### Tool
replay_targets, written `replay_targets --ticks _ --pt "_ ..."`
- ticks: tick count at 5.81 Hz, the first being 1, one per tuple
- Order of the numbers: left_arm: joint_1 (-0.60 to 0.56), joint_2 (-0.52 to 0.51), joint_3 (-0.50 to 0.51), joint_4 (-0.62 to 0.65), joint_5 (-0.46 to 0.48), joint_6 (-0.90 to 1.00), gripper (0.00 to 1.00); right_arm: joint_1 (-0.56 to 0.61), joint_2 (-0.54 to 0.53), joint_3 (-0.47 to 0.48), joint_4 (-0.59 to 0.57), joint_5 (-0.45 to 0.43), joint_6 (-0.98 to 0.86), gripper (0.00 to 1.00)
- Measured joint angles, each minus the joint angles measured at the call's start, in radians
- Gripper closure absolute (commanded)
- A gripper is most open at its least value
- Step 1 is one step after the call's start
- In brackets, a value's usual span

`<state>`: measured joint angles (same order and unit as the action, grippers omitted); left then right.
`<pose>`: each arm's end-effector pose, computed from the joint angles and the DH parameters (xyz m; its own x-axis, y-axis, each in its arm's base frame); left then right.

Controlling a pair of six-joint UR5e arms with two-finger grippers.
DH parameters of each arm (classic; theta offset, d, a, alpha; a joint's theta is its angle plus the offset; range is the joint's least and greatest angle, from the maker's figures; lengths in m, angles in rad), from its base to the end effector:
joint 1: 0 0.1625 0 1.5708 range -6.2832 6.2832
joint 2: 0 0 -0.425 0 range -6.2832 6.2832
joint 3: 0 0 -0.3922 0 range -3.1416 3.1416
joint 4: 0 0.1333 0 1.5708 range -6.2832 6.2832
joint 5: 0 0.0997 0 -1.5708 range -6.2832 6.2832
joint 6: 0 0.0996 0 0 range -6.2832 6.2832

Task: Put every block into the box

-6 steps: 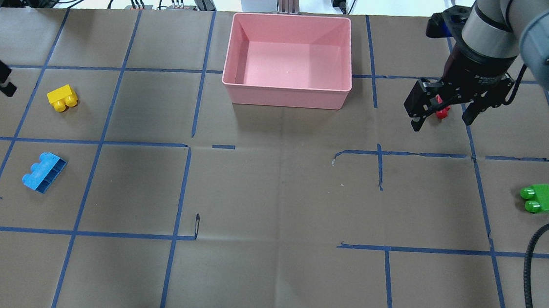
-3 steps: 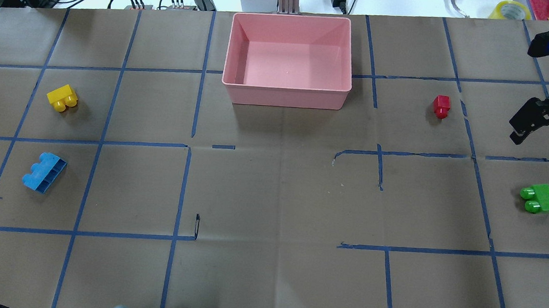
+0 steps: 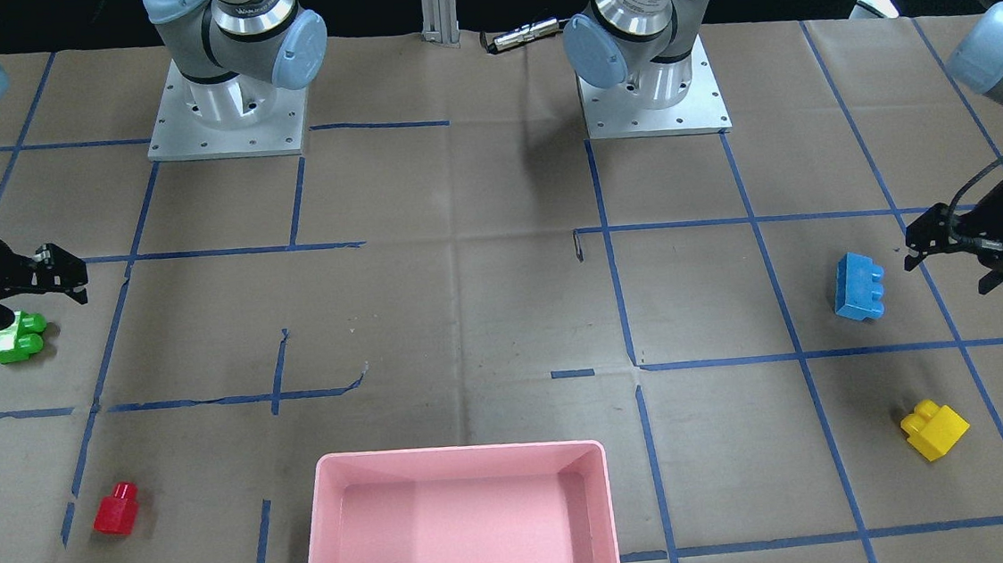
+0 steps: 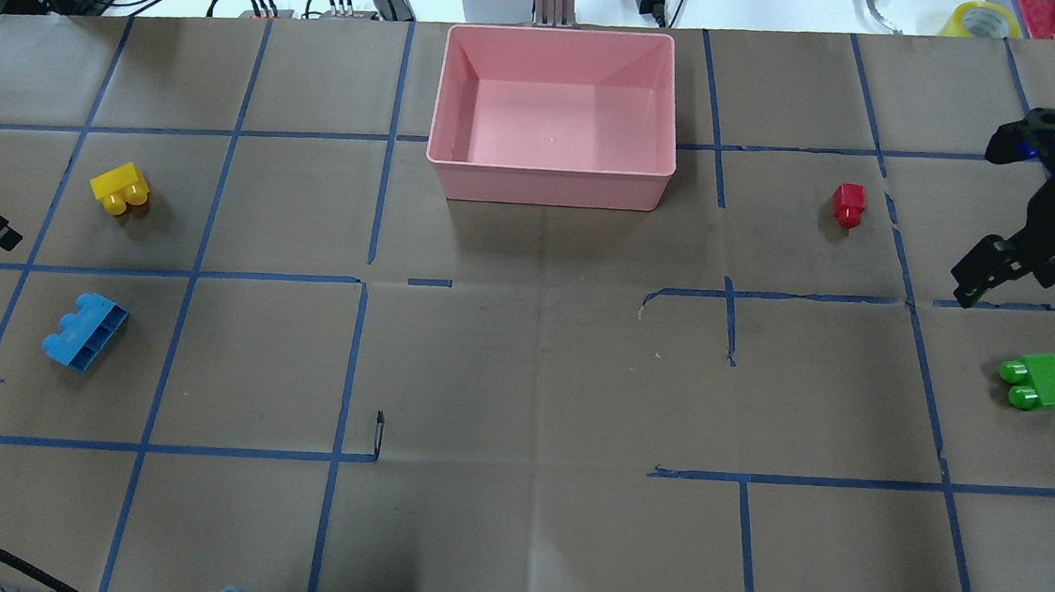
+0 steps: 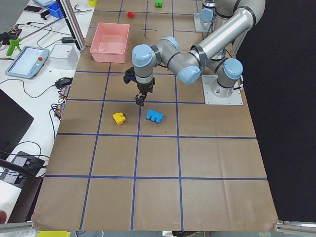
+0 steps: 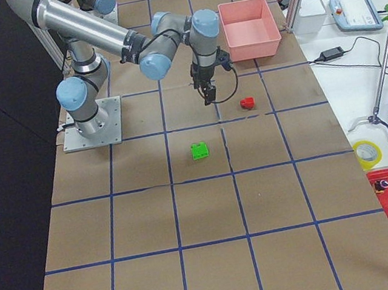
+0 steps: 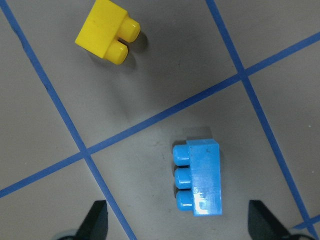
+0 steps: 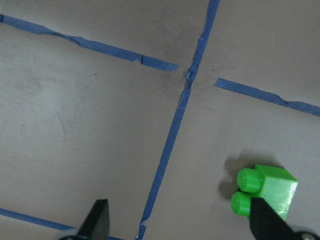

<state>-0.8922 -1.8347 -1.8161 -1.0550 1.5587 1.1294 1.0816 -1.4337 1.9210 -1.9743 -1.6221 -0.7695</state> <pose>0.2428 -0.5154 0.2827 -0.9001 0.4357 -0.0008 0.4357 0.9000 -0.0137 -0.1198 -0.4978 0.2924 -0.9604 -0.2777 -0.0215 -0.2784 0.9557 0.0957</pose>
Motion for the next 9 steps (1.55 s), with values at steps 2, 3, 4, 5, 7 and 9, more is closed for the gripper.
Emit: replay_targets --ticks 2,3,4,5,7,9 --pt "0.009 -0.027 -0.1 0.117 -0.022 -0.025 0.01 -0.061 0.049 0.01 -0.112 0.0 -0.038 0.0" --pt "0.019 -0.031 -0.14 0.148 -0.033 -0.029 0.01 -0.087 0.072 0.012 -0.132 0.002 -0.049 0.0" --pt "0.025 -0.035 -0.178 0.183 -0.044 -0.029 0.01 -0.125 0.092 0.019 -0.141 0.008 -0.067 0.01" --pt "0.026 -0.048 -0.203 0.221 -0.05 -0.028 0.01 -0.168 0.116 0.035 -0.177 0.011 -0.077 0.01" --pt "0.027 -0.092 -0.217 0.287 -0.054 -0.017 0.08 -0.232 0.156 0.061 -0.26 0.011 -0.058 0.01" --pt "0.028 -0.101 -0.219 0.301 -0.052 -0.011 0.29 -0.246 0.165 0.078 -0.275 0.012 -0.054 0.01"
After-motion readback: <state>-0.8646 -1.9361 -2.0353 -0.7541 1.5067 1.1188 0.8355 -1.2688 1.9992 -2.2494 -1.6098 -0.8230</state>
